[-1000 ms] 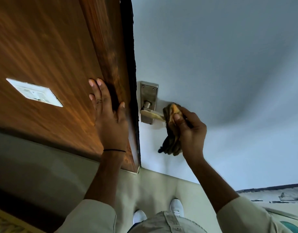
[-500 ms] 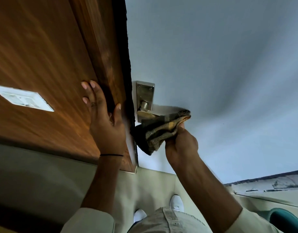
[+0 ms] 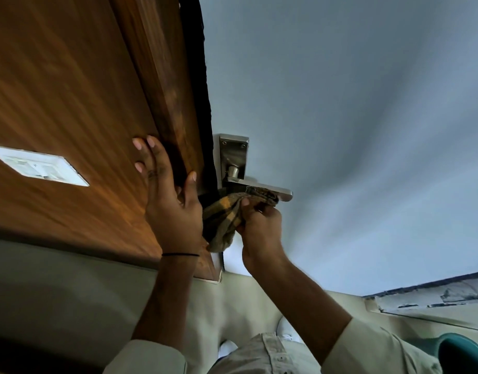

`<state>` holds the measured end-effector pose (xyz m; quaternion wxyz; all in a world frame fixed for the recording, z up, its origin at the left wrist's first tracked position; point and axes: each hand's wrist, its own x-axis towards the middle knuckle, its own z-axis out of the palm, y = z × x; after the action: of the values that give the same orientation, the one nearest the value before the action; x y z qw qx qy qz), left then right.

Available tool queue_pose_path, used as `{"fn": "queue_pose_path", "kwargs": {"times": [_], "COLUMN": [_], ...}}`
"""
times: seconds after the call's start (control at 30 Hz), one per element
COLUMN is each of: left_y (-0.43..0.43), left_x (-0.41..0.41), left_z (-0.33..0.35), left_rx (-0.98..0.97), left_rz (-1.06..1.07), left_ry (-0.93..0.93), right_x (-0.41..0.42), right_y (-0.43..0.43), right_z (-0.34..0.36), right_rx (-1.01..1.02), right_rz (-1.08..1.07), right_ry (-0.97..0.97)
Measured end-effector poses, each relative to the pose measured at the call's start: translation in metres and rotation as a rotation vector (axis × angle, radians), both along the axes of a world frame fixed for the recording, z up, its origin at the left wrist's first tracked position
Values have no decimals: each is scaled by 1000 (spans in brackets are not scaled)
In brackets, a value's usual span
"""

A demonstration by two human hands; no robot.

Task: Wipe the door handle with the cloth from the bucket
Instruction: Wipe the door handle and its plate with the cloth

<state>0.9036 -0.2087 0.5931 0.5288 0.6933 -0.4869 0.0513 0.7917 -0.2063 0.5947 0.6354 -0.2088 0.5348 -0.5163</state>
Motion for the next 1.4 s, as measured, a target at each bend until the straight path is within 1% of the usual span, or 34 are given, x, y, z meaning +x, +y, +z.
{"fn": "queue_pose_path", "kwargs": {"times": [0.1, 0.2, 0.33, 0.4, 0.47, 0.53, 0.6, 0.67, 0.73, 0.8, 0.87, 0.93, 0.97, 1.03, 1.1, 1.17, 1.3, 1.4], "left_y": [0, 3, 7, 6, 6, 7, 8, 7, 7, 6, 6, 4, 4, 3, 2, 2, 0, -2], "left_x": [1, 0, -1, -2, -6, -9, -9, -6, -3, -2, -3, -4, -5, -5, -6, -8, -10, -11], "left_z": [-1, 1, 5, 7, 10, 12, 13, 10, 8, 7, 7, 7, 7, 6, 6, 7, 6, 4], "left_rx": [5, 24, 35, 11, -20, -40, -64, -82, -84, -88, -92, -97, -99, -96, -92, -89, -64, -65], "left_rz": [-10, 9, 25, 12, 8, 12, 18, 18, 20, 38, 47, 54, 63, 77, 83, 84, 97, 115], "left_ry": [7, 25, 37, 53, 78, 118, 130, 110, 95, 91, 89, 85, 84, 88, 97, 108, 107, 112], "right_x": [-22, -46, -69, -74, -75, -71, -63, -52, -43, -39, -43, -53, -59, -74, -85, -87, -71, -51], "right_y": [13, 26, 23, 13, -2, -21, -40, -53, -57, -58, -58, -58, -57, -57, -60, -66, -75, -78], "right_z": [-2, -1, 21, 38, 51, 59, 60, 56, 50, 42, 35, 27, 20, 4, -10, -17, -16, -14], "right_rx": [-26, -116, -386, -531, -645, -739, -806, -854, -895, -949, -1056, -1165, -1213, -1308, -1356, -1389, -1515, -1502], "right_rz": [31, -19, -147, -155, -68, 95, 265, 396, 490, 529, 541, 606, 650, 702, 694, 636, 481, 418], "right_ry": [56, 143, 373, 482, 645, 858, 1022, 1104, 1119, 1160, 1227, 1274, 1334, 1517, 1646, 1690, 1666, 1640]}}
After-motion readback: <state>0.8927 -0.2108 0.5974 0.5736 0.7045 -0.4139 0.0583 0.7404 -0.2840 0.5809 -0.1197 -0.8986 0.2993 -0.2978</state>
